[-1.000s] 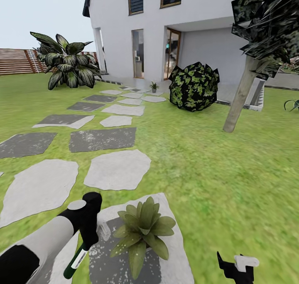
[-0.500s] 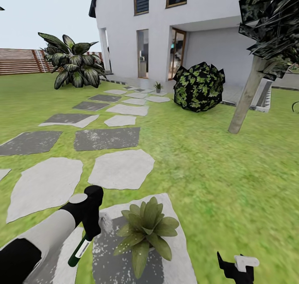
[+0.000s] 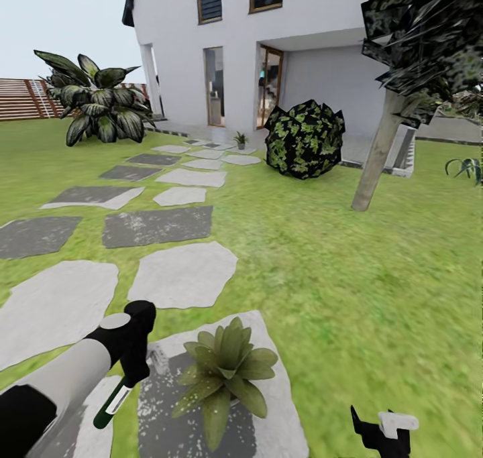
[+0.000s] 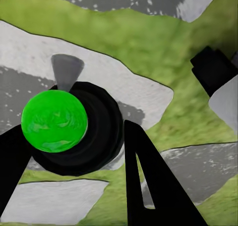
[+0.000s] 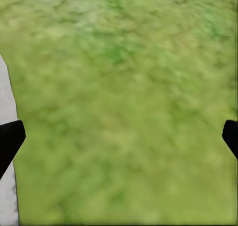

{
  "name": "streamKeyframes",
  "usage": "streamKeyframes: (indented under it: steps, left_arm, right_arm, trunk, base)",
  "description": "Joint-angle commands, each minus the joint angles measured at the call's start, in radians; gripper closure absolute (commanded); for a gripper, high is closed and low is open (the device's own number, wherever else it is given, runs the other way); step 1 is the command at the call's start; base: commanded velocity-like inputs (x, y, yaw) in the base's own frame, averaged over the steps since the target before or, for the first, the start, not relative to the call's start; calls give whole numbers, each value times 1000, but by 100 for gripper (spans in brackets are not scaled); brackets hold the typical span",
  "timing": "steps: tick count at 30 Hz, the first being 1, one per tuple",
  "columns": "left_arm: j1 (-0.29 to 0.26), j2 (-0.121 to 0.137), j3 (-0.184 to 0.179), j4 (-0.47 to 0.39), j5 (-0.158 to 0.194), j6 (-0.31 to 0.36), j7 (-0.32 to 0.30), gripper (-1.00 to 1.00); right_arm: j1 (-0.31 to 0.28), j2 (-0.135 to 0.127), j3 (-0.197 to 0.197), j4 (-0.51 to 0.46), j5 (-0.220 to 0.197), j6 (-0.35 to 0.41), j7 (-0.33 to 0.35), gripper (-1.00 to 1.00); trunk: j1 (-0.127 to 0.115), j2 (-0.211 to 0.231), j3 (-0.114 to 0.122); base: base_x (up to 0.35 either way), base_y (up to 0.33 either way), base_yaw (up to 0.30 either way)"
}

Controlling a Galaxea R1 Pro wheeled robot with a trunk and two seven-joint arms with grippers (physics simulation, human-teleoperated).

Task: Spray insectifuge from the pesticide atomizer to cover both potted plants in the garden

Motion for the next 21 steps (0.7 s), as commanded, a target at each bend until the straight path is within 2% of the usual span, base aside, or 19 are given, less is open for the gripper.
streamKeyframes:
  steps: [1, 8, 13, 21]
  left_arm:
    - [0, 1, -3, -3, -4, 11, -10, 100]
    - [-16, -11, 7, -17, -5, 12, -10, 100]
    - [-64, -15, 9, -18, -5, 15, -14, 100]
    - [-50, -12, 8, -5, -6, 11, 8, 100]
  right_arm:
    - [-1, 0, -9, 1, -1, -3, 10, -100]
    - [-1, 0, -9, 1, 0, -3, 10, -100]
    - [-1, 0, -9, 1, 0, -3, 10, -100]
    - [-1, 0, -9, -1, 0, -4, 11, -100]
  trunk:
    - [0, 0, -1]
    - [0, 0, -1]
    - [0, 0, -1]
    - [0, 0, -1]
  base:
    - [0, 0, -50]
    - [0, 0, -10]
    - [0, 0, 0]
    - [0, 0, 0]
